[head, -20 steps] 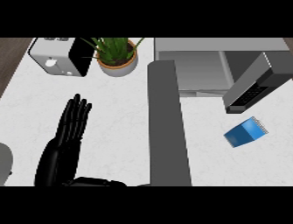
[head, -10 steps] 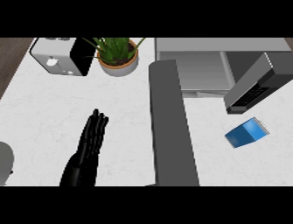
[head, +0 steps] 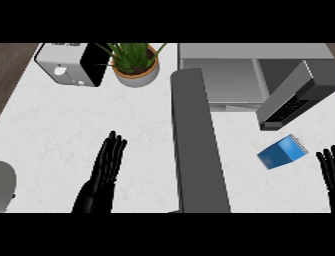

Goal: Pick up the milk, place it into the microwave and close the microwave

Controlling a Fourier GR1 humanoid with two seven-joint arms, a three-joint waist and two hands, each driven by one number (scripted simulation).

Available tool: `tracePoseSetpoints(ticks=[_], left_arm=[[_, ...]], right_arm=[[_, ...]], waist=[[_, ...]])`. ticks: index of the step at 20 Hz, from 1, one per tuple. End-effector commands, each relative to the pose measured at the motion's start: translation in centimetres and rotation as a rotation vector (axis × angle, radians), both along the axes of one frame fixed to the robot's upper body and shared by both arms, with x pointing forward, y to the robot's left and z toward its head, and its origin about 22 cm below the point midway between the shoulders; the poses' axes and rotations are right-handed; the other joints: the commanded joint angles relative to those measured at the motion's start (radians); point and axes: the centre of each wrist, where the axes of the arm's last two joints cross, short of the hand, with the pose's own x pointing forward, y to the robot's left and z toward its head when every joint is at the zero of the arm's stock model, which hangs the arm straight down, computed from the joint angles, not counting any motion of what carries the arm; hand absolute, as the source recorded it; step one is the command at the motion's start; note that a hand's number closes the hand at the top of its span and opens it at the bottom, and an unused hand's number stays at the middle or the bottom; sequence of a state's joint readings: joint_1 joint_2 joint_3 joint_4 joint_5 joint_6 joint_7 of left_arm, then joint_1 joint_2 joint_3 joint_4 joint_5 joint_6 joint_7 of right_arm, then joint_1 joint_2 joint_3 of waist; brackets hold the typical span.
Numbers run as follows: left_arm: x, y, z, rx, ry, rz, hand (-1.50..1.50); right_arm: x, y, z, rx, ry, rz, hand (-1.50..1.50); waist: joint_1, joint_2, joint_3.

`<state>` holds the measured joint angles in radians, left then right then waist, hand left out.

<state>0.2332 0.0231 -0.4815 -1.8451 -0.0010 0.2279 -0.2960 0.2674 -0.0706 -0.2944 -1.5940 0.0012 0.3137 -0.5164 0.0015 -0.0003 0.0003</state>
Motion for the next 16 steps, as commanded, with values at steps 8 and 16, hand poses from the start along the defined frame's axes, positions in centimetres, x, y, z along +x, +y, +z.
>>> tracePoseSetpoints(ticks=[8,16], left_arm=[[-2.0,4.2,-1.2,-0.031,0.013,0.010,-1.50],[-1.9,6.0,-0.4,-0.023,0.019,-0.006,-1.50]], right_arm=[[4.2,-1.6,-4.3,-0.051,0.004,-0.069,-1.50],[8.3,-2.3,-7.1,-0.103,0.013,-0.108,-1.50]], waist=[[0.005,0.001,0.000],[0.008,0.001,0.000]])
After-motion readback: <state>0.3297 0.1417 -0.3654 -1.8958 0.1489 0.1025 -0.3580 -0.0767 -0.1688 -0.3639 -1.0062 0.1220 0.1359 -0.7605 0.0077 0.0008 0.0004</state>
